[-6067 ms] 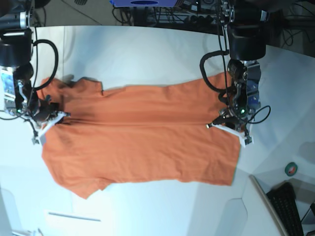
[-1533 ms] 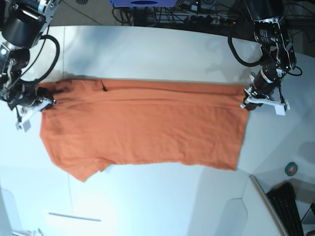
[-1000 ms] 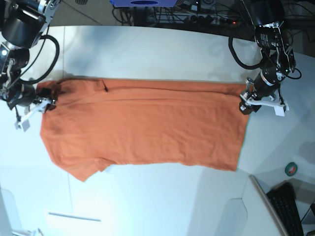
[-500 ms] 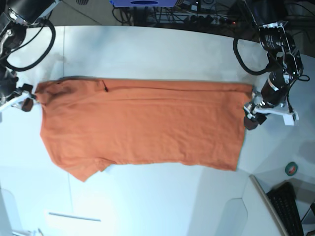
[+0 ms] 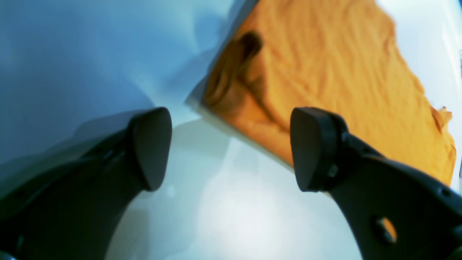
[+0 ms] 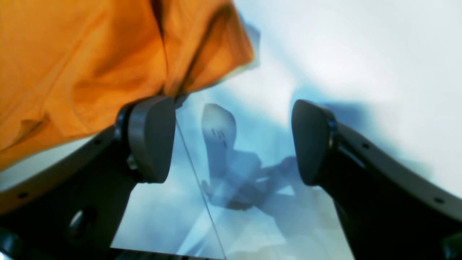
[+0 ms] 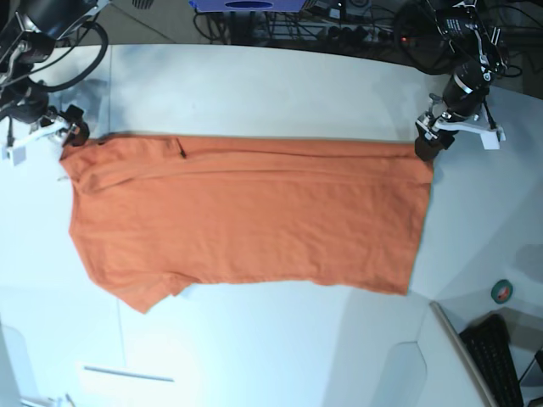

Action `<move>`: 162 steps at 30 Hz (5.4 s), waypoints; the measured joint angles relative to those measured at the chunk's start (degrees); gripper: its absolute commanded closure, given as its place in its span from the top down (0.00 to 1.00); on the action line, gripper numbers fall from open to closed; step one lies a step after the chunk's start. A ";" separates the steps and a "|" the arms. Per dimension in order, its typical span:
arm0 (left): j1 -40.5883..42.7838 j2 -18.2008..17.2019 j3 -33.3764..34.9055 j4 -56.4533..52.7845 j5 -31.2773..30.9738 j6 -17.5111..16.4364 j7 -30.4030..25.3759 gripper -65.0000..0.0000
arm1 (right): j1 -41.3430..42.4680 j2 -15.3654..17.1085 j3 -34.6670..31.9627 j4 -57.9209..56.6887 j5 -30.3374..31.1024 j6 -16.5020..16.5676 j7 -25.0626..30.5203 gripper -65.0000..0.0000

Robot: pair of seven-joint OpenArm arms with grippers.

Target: Layout the t-shirt on the table in an organized manner, then fold the t-shirt properly

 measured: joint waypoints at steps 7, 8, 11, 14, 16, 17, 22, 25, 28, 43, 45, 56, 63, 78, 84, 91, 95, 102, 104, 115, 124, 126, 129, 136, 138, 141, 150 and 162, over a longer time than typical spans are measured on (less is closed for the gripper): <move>-2.99 -0.09 0.11 -1.27 3.87 -0.15 -0.39 0.75 | 1.86 0.20 -0.26 -6.51 0.39 0.13 7.02 0.61; -3.15 0.02 0.11 -1.29 4.66 -0.17 -0.35 0.75 | 1.81 0.17 -0.26 -6.78 0.94 0.22 7.43 0.61; -4.00 0.13 0.04 -2.25 4.76 -0.20 -0.39 0.75 | 2.23 0.31 -0.26 -7.10 0.79 0.39 7.74 0.61; -6.73 -0.42 0.04 -7.08 4.31 -0.94 -2.45 0.75 | 2.86 0.35 -0.28 -7.50 0.33 0.39 7.63 0.61; -7.45 -0.48 1.11 -8.96 4.11 -1.03 -5.95 0.75 | 3.15 0.31 -0.28 -8.28 0.85 0.39 7.82 0.61; -7.06 -0.81 3.02 -9.35 3.82 -1.03 -8.11 0.75 | 3.45 0.37 -0.24 -8.79 0.87 0.50 8.00 0.61; -4.94 -2.03 9.49 -9.88 3.26 -1.07 -13.33 0.74 | 4.39 0.74 -0.22 -11.82 2.32 0.81 9.55 0.61; -4.92 -1.88 9.42 -10.08 3.26 -1.07 -13.40 0.74 | 4.92 0.76 -0.22 -12.85 2.54 1.07 9.53 0.61; -4.96 -2.12 9.42 -11.26 2.91 -1.31 -14.21 0.62 | 5.01 0.74 -0.22 -13.07 2.49 1.14 9.70 0.49; -0.68 -5.07 9.44 -10.36 3.34 -1.05 -12.41 0.00 | 1.53 2.21 -0.35 -13.29 2.58 4.33 7.34 0.00; 0.68 -4.87 9.44 -9.70 3.13 -1.07 -12.72 0.00 | 1.03 2.36 -0.33 -13.05 2.75 4.57 6.88 0.00; 4.55 -4.68 9.55 -5.49 3.80 -0.83 -11.78 0.00 | -1.92 2.47 -0.02 -12.13 4.79 5.14 5.18 0.00; 6.54 -4.44 9.60 -2.64 4.39 -0.79 -11.10 0.00 | -5.60 -1.42 -0.02 -3.63 2.34 4.81 2.82 0.00; 6.51 -4.44 9.60 -2.56 4.24 -0.39 -11.13 0.25 | -6.64 -4.44 -0.09 3.98 0.37 0.50 1.25 0.02; 6.51 -4.63 9.40 -2.08 3.72 -0.44 -12.09 0.62 | -9.05 -5.29 0.15 12.72 0.13 0.07 1.79 0.41; 7.02 -3.65 0.96 -0.28 4.87 0.28 -10.62 0.61 | -10.38 -5.60 0.09 13.86 0.37 -2.54 1.60 0.41; 9.11 -3.34 -3.69 6.60 4.42 -0.17 -11.08 0.59 | -12.81 -6.08 -0.42 19.80 -0.11 -2.60 1.03 0.41; 10.14 -2.64 -6.23 10.86 4.94 -0.15 -5.77 0.00 | -14.21 -4.57 -12.52 23.96 0.24 -2.51 3.52 0.40; 9.44 -2.38 -5.18 13.20 4.87 -0.07 -4.98 0.00 | -12.07 -1.88 -15.87 22.73 -0.09 -2.56 4.63 0.35; 8.68 -1.75 1.62 17.44 5.22 0.24 -4.74 0.00 | -7.02 1.07 -16.48 17.70 -0.63 -2.73 4.90 0.00; 13.35 -1.01 -2.21 14.34 4.81 -0.17 -4.72 0.16 | -11.02 -3.78 -0.20 16.85 -0.83 -5.29 4.24 0.58; 13.42 -0.31 -3.82 12.81 4.74 -0.09 -4.81 0.46 | -10.67 -3.34 -0.24 14.16 0.33 -4.98 5.99 0.65; 13.09 -0.09 -3.96 11.32 4.66 -0.20 -4.85 0.69 | -10.01 -2.91 -0.37 9.20 0.70 -4.61 6.05 0.61; 12.50 1.14 -3.93 7.02 4.63 -5.57 -5.05 0.66 | -10.69 -0.22 -0.35 2.03 9.77 -1.44 5.84 0.60; 12.37 1.27 -3.91 5.97 4.81 -5.53 -5.07 0.66 | -10.64 0.72 -0.37 -0.02 11.43 -1.40 6.29 0.60; 11.76 0.79 -4.02 3.96 4.79 -5.57 -5.49 0.58 | -10.88 1.38 -0.37 -1.60 12.24 -1.38 6.25 0.60; 11.69 0.85 3.08 1.81 4.96 -5.64 -11.80 0.42 | -9.94 1.36 -0.37 -2.12 12.41 -1.38 6.27 0.60; 9.84 0.46 3.21 -2.29 3.85 -6.03 -13.97 0.42 | -9.73 1.38 -0.37 -2.12 12.44 -1.40 6.29 0.60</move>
